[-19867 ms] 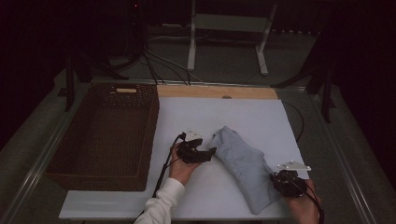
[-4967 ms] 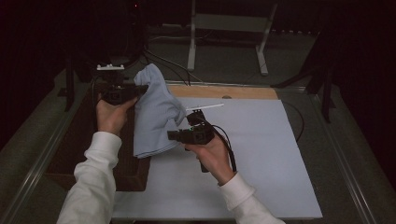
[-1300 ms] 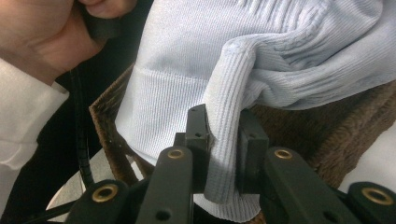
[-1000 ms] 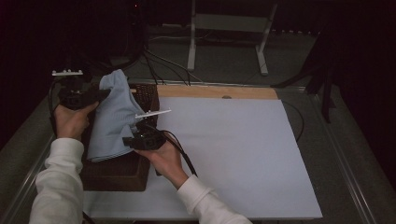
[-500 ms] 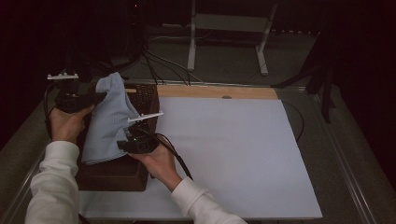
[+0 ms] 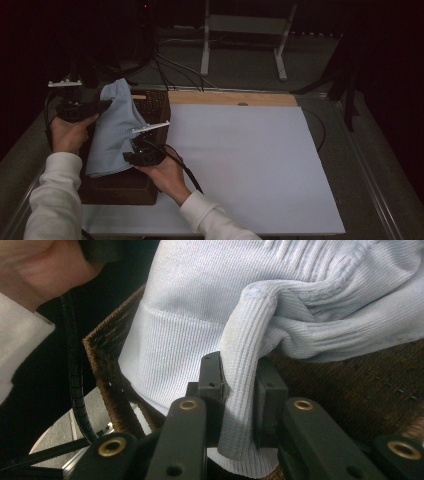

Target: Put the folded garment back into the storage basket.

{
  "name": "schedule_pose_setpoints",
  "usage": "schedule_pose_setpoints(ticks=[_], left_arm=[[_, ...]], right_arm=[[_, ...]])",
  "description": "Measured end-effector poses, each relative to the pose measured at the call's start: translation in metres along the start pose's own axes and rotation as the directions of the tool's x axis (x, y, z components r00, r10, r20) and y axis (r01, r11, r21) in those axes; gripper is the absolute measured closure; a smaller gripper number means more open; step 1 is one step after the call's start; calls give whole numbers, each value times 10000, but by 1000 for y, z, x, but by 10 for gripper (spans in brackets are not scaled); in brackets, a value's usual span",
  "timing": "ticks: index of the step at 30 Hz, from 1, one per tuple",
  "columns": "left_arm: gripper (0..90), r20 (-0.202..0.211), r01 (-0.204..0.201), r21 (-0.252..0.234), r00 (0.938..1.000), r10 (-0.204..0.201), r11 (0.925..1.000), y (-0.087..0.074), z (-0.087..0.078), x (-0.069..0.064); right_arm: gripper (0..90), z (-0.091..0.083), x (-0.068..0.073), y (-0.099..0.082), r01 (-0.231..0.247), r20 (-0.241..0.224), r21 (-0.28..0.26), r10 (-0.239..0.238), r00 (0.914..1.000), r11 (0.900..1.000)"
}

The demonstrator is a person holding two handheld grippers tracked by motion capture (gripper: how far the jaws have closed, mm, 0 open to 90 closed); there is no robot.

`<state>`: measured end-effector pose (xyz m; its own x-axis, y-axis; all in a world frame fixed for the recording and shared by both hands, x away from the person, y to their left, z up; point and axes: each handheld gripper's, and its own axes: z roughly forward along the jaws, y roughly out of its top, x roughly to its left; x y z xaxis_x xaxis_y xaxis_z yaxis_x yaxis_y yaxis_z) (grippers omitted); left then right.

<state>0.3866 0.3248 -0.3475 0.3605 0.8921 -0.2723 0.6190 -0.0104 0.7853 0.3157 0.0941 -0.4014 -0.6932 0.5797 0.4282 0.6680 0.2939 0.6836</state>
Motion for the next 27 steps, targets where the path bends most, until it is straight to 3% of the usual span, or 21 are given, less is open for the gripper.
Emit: schedule_pose_setpoints(ticks=[27], left_arm=[[868, -143, -46, 320, 9999, 51, 9995, -13, 6, 8]], right_arm=[[787, 25, 8, -9, 341, 492, 452, -364, 9981, 9984]])
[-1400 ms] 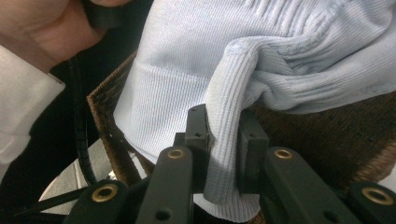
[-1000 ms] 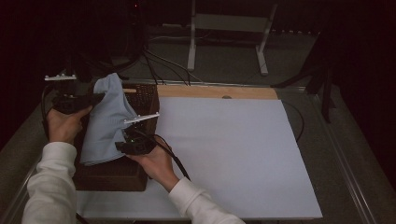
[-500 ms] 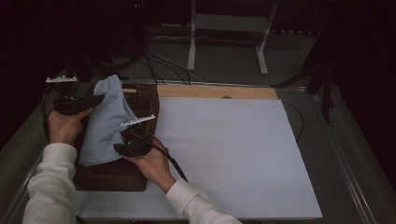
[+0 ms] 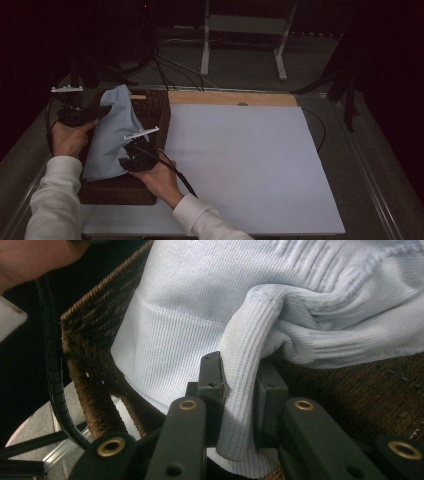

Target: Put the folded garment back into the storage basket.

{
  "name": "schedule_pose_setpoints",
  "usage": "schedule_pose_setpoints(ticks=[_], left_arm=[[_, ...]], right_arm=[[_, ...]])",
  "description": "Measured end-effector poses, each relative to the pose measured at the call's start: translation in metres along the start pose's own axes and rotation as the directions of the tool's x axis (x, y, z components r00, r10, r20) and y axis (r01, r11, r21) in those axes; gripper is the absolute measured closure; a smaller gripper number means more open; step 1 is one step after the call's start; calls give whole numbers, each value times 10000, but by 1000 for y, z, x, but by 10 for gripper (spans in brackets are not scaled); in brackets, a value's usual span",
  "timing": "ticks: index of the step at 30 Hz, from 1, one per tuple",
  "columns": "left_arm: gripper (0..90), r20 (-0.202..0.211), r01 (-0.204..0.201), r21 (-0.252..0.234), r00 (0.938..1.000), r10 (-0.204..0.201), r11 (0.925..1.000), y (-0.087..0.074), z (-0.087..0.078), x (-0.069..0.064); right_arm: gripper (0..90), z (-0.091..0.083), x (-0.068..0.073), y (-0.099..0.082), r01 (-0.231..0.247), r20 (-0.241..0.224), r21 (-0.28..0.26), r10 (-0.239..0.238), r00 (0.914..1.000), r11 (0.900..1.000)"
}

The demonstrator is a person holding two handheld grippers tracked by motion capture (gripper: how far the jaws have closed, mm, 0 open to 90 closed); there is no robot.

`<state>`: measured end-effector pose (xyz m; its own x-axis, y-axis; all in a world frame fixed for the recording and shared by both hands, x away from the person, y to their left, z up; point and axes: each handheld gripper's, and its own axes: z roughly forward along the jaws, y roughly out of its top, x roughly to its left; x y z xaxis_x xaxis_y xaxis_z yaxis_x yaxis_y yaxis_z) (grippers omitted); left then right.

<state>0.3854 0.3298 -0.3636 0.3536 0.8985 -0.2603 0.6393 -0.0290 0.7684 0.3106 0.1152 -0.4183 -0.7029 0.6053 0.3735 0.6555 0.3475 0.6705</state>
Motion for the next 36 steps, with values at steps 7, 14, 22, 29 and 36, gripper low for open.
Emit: schedule_pose_setpoints(ticks=[7, 14, 22, 29, 36], left_arm=[[866, -29, -42, 124, 10000, 42, 9999, -2, 4, 0], [864, -40, -118, 300, 9999, 119, 9995, -4, 8, -1], [848, -111, -47, 277, 9999, 50, 9996, -4, 13, -1], [235, -608, 341, 14, 9976, -340, 9994, -3, 18, -3], [123, -721, 298, -11, 9970, -298, 9996, -2, 19, -6]], right_arm=[[784, 5, 5, -2, 322, 247, 249, -328, 9992, 9992], [779, 7, 7, -4, 572, 270, 467, -585, 9979, 9973], [779, 6, 6, -3, 511, 263, 598, -528, 9983, 9969], [379, 8, 7, -5, 722, -69, 509, -719, 9974, 9961], [179, 0, 6, -3, 899, -274, -199, -904, 9955, 9958]])
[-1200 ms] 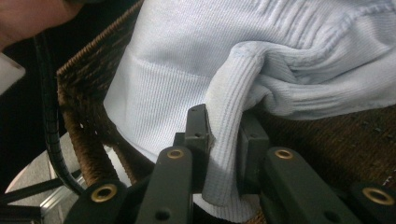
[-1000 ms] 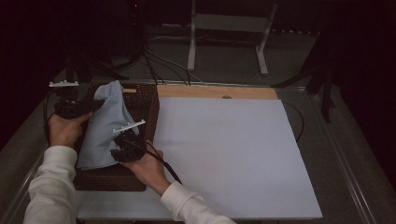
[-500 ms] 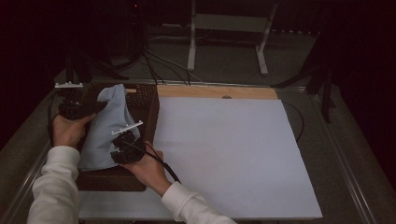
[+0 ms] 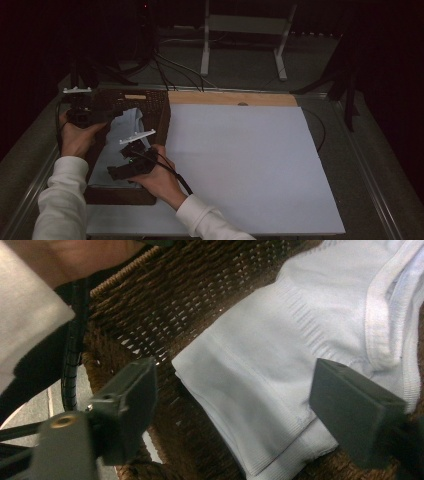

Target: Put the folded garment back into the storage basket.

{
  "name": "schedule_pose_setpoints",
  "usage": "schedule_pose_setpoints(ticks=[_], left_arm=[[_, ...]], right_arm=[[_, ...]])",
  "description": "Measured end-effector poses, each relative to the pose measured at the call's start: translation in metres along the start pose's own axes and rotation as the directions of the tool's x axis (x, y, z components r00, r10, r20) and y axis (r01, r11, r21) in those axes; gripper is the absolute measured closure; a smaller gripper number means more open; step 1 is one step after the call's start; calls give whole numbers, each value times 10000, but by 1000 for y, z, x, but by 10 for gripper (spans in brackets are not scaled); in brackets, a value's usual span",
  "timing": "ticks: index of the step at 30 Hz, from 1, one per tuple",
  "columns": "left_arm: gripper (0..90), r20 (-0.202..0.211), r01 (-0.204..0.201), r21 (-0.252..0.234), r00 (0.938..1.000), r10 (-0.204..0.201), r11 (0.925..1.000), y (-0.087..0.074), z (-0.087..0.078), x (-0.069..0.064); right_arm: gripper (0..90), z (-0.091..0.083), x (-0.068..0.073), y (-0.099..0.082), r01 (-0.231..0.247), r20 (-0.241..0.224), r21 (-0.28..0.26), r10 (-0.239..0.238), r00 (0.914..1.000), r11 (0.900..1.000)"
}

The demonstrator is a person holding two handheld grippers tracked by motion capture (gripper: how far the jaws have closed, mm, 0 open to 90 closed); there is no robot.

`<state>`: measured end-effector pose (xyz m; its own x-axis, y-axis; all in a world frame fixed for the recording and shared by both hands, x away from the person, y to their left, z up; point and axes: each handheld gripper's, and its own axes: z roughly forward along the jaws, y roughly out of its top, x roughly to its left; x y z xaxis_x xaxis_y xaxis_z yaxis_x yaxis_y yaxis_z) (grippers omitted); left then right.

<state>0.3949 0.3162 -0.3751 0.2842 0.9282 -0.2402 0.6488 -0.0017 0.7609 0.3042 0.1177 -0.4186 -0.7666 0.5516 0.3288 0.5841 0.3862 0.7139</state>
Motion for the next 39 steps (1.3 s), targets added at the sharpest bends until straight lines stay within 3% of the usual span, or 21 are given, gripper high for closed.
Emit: schedule_pose_setpoints(ticks=[10, 17, 31, 39], left_arm=[[15, 325, -140, -88, 9994, 142, 9999, 1, -1, -4], [2, 361, -354, -319, 9987, 366, 9989, 1, -4, -8], [1, 570, -967, -172, 9936, 975, 9952, -1, 2, -26], [1, 458, -1066, -442, 9930, 1086, 9933, -5, 2, -34]], right_arm=[[126, -5, -1, -1, 126, -237, -193, -131, 9996, 9997], [96, -12, -7, -2, 128, -223, -430, -137, 9997, 9990], [36, -30, -17, -3, 494, 327, -702, -472, 9984, 9963], [36, -40, -25, -8, 698, 567, -831, -652, 9963, 9941]])
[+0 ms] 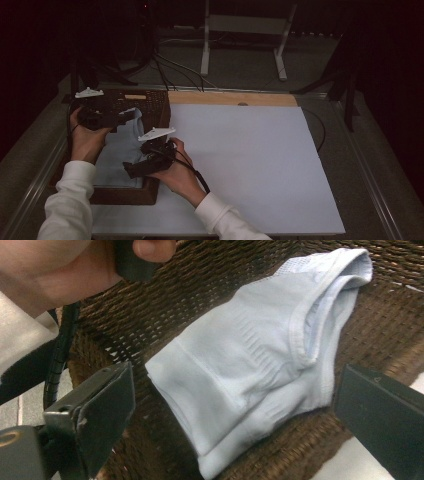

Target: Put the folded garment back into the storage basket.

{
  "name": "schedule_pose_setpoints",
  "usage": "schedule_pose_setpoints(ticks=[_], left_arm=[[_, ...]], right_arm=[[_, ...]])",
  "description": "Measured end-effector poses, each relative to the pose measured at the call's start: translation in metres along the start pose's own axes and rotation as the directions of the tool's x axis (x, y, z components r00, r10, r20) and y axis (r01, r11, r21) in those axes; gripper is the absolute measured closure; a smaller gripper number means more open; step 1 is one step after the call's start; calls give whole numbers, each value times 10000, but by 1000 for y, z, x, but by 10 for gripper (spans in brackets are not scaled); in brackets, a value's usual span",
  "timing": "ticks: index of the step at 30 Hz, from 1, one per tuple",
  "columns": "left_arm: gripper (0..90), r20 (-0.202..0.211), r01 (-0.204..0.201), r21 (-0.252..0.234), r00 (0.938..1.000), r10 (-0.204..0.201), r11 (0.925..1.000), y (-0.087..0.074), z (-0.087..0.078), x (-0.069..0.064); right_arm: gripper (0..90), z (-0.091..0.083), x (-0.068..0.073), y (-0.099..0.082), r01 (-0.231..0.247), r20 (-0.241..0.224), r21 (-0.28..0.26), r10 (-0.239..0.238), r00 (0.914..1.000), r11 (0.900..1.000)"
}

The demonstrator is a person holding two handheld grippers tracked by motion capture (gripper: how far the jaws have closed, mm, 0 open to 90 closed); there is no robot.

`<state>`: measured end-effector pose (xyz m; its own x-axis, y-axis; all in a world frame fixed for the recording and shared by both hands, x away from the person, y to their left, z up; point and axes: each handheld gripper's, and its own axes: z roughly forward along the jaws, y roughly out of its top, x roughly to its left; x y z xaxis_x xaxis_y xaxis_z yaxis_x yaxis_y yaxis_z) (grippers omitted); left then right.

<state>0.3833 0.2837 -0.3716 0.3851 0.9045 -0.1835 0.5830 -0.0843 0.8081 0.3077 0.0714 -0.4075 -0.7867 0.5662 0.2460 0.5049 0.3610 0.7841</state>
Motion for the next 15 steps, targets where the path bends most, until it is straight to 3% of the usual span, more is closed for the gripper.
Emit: schedule_pose_setpoints(ticks=[15], left_arm=[[1, 226, -134, -83, 9997, 136, 9999, -10, -1, -15]], right_arm=[[36, -20, -14, -6, 36, 350, -326, -24, 9994, 9995]])
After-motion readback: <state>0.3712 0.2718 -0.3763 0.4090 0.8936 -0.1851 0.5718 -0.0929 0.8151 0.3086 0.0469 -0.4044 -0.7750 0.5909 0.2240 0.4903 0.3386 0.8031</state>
